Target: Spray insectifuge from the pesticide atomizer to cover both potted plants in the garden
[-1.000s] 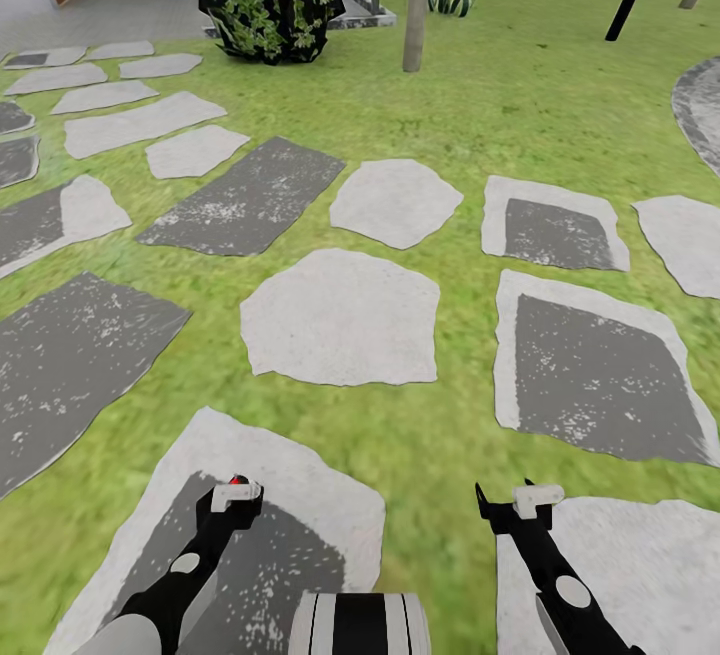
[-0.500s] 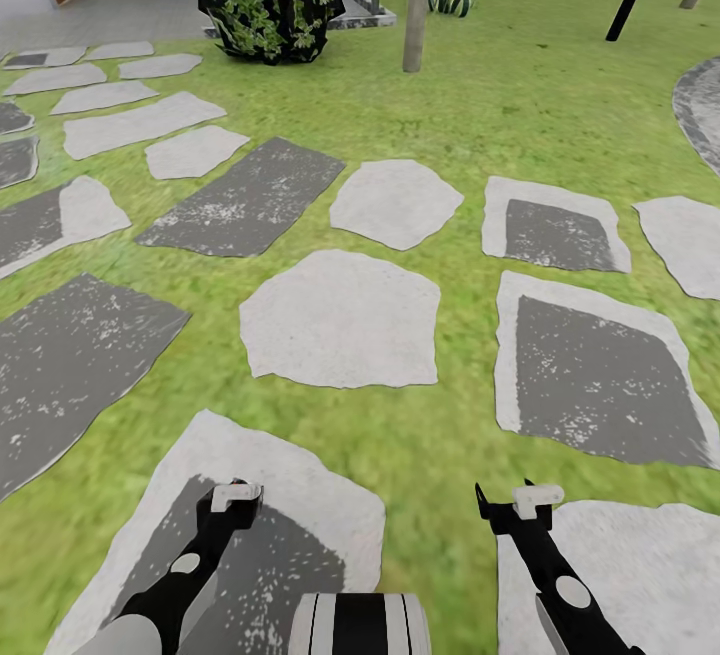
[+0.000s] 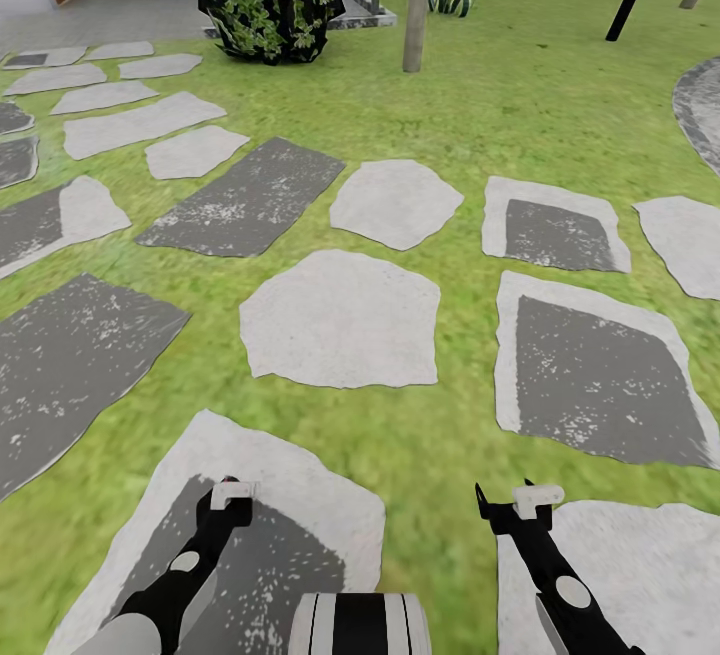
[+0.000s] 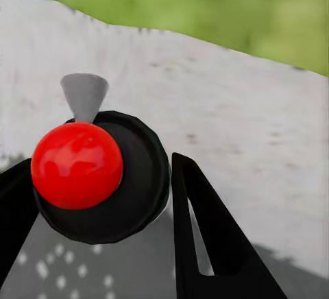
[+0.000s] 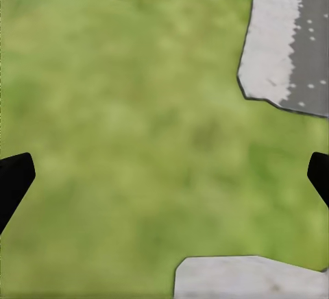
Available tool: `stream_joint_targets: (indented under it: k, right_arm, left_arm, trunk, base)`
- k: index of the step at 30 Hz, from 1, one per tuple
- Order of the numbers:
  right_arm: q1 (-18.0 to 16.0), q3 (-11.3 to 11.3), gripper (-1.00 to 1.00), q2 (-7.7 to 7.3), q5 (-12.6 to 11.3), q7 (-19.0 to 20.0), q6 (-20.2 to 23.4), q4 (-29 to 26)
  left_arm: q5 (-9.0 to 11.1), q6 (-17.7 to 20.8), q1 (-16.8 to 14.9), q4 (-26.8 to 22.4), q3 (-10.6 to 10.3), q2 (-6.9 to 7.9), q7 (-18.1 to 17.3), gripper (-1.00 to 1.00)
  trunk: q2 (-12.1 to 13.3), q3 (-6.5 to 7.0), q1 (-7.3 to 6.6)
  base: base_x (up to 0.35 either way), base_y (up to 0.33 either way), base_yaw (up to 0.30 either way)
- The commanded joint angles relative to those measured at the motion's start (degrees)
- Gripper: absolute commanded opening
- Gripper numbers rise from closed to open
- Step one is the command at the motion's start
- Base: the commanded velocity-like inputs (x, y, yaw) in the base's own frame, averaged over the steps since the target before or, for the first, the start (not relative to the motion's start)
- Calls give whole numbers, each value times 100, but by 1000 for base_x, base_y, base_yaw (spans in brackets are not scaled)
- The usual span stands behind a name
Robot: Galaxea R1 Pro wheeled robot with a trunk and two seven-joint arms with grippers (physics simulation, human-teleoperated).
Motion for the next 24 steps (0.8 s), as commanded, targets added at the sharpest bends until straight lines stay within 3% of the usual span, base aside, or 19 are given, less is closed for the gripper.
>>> stream_joint_targets:
  k: [1,8,24]
  right_arm:
    - [-2,0,100,-1,27,-1,-15,3]
    - [-2,2,100,-1,27,-2,-15,3]
    - [-2,3,100,-1,20,-9,-14,-20]
  left_arm:
    - [-62,-21,-3,3,44,-3,-6,-100]
    - [-56,-21,-5,1,44,-3,-27,-100]
    - [-62,46,-6,1,42,-34,-33,-100]
  trunk:
    - [-1,-3,-1]
    - [-1,-3,-1]
    - [20,351,-42]
  base:
    - [0,0,0]
    - [0,0,0]
    - [0,0,0]
